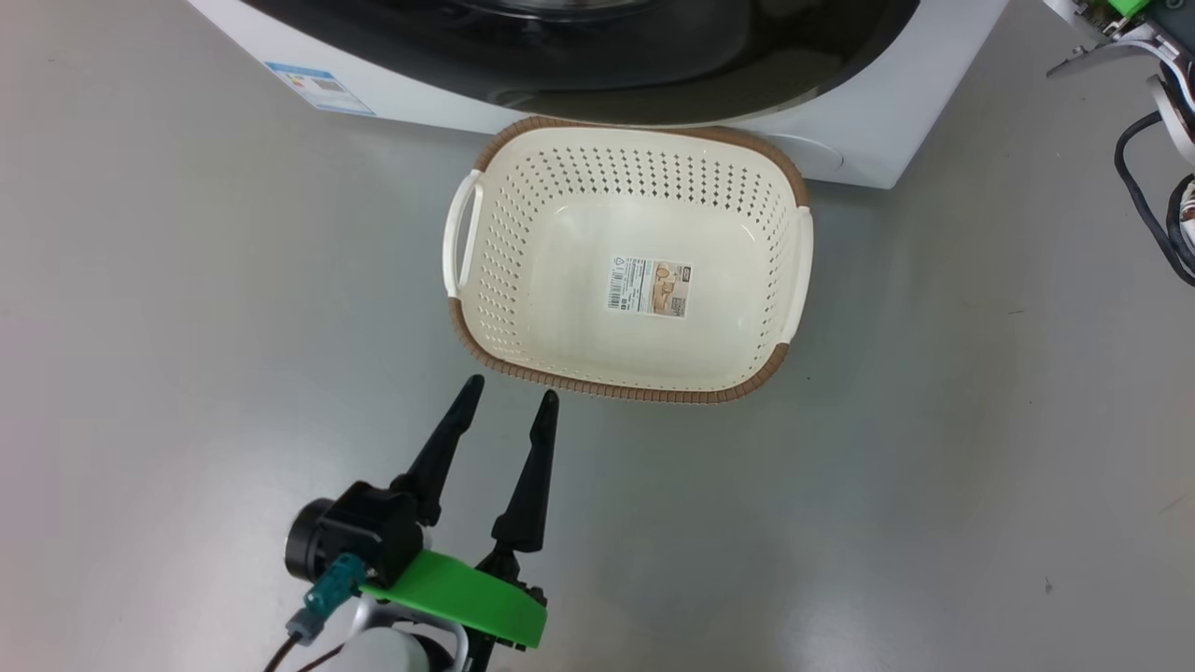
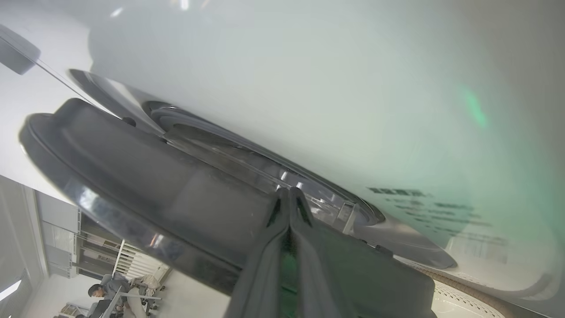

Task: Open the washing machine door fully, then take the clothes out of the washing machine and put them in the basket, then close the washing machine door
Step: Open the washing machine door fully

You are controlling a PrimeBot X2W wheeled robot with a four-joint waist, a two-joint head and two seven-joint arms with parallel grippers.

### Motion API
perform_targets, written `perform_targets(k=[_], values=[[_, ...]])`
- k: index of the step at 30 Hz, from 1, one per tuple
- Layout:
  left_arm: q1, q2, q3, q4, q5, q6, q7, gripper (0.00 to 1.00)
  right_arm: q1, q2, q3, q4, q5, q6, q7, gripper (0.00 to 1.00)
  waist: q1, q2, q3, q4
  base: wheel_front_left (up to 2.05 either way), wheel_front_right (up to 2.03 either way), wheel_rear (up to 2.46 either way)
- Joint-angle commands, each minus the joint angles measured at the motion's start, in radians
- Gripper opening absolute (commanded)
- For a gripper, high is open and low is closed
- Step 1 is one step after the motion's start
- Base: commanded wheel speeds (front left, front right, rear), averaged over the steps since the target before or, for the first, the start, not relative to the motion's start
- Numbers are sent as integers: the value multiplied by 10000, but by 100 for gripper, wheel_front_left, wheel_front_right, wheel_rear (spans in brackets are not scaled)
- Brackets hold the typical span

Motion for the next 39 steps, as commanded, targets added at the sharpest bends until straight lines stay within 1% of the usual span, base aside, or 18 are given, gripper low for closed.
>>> perform_targets(k=[1, 14, 30, 39], values=[[-56, 150, 257, -227, -104, 43, -122, 100, 15, 248, 2, -295, -2, 8, 104, 0, -1, 0, -8, -1, 0, 0, 0], [22, 150, 206, -199, -96, 48, -122, 100, 741, 461, 261, -930, -147, 8, 564, 0, -1, 0, -335, -78, 0, 0, 0], [536, 150, 435, -123, -26, 24, -122, 100, 2546, 684, 953, -2278, -287, 8, 804, 0, -1, 0, -1508, -169, 0, 0, 0], [720, 150, 481, -152, 14, 30, -122, 100, 3099, 777, 1121, -2629, -257, 8, 917, 0, -1, 0, -1763, -191, 0, 0, 0]])
